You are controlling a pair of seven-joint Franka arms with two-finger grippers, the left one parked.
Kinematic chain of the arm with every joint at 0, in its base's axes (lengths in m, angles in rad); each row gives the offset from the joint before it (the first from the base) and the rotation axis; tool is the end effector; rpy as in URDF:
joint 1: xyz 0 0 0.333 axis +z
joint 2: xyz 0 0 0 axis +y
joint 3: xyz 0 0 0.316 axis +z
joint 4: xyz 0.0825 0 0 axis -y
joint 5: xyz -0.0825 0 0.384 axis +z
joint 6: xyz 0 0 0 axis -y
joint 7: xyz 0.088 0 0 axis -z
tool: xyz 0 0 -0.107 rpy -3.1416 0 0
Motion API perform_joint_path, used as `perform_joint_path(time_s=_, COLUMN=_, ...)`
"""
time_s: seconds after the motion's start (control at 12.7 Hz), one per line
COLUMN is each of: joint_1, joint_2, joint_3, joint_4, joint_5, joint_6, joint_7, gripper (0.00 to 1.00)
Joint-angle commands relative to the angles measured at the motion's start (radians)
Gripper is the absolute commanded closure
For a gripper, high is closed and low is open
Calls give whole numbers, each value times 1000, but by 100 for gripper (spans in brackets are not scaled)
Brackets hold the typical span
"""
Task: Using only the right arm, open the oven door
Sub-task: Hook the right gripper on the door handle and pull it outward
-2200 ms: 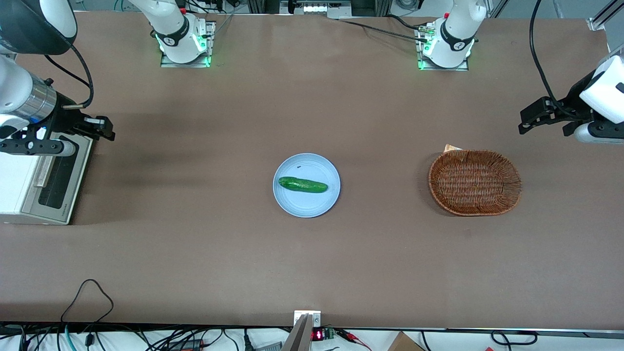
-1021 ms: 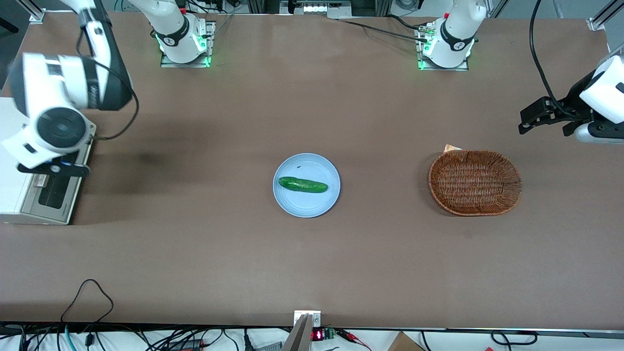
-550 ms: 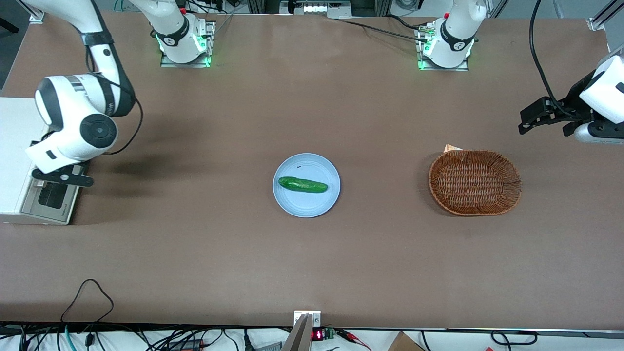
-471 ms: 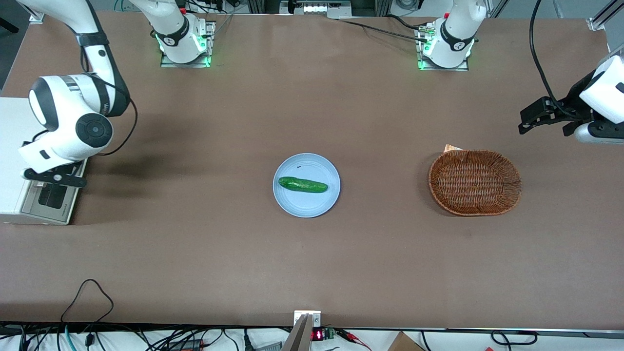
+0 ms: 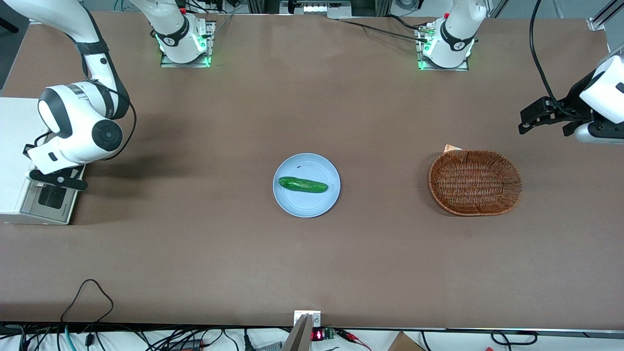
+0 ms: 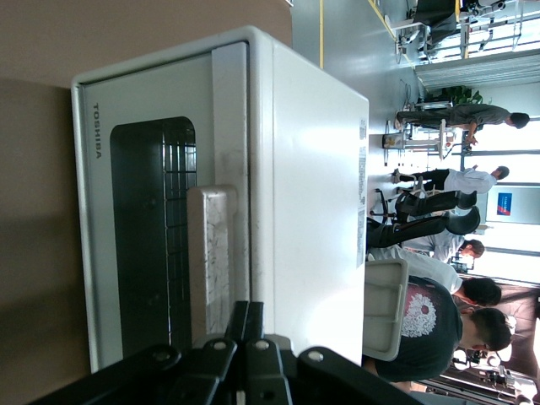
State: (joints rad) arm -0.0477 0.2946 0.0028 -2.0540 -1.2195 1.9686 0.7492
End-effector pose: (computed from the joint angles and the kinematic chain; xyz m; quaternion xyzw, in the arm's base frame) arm 0.5706 -0.0864 0.2989 0.8654 -0.0185 0.0190 0.5004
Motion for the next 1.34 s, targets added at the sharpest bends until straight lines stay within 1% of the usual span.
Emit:
perform_joint_path(time_s=0.0, joint_1=-15, joint_2=0, joint_3=9, joint_4=-18, joint_5=-32, joint_6=13, joint_7=42, gripper=100)
perform_joint_path(time_s=0.24, joint_1=-15, joint_2=0, joint_3=11, joint_4=-21, joint_5=-32, joint_6=15, joint_7=42, gripper=100)
perform_joint_path(time_s=0.55, joint_1=-14, joint_2=9, joint_3=11, joint_4=-46, joint_5=-31, joint_6=68, joint_7=44, gripper=100)
perform_joint_path(time_s=0.94, joint_1=-4, joint_2=17, joint_3=22, joint_4=-57, joint_5=-18, joint_6=72, joint_7=41, gripper=100)
perform_joint_path(time_s=1.26, joint_1=31, joint_2=66, joint_3=28, joint_4=-58, joint_5=-17, joint_6=76, joint_7=44, gripper=100)
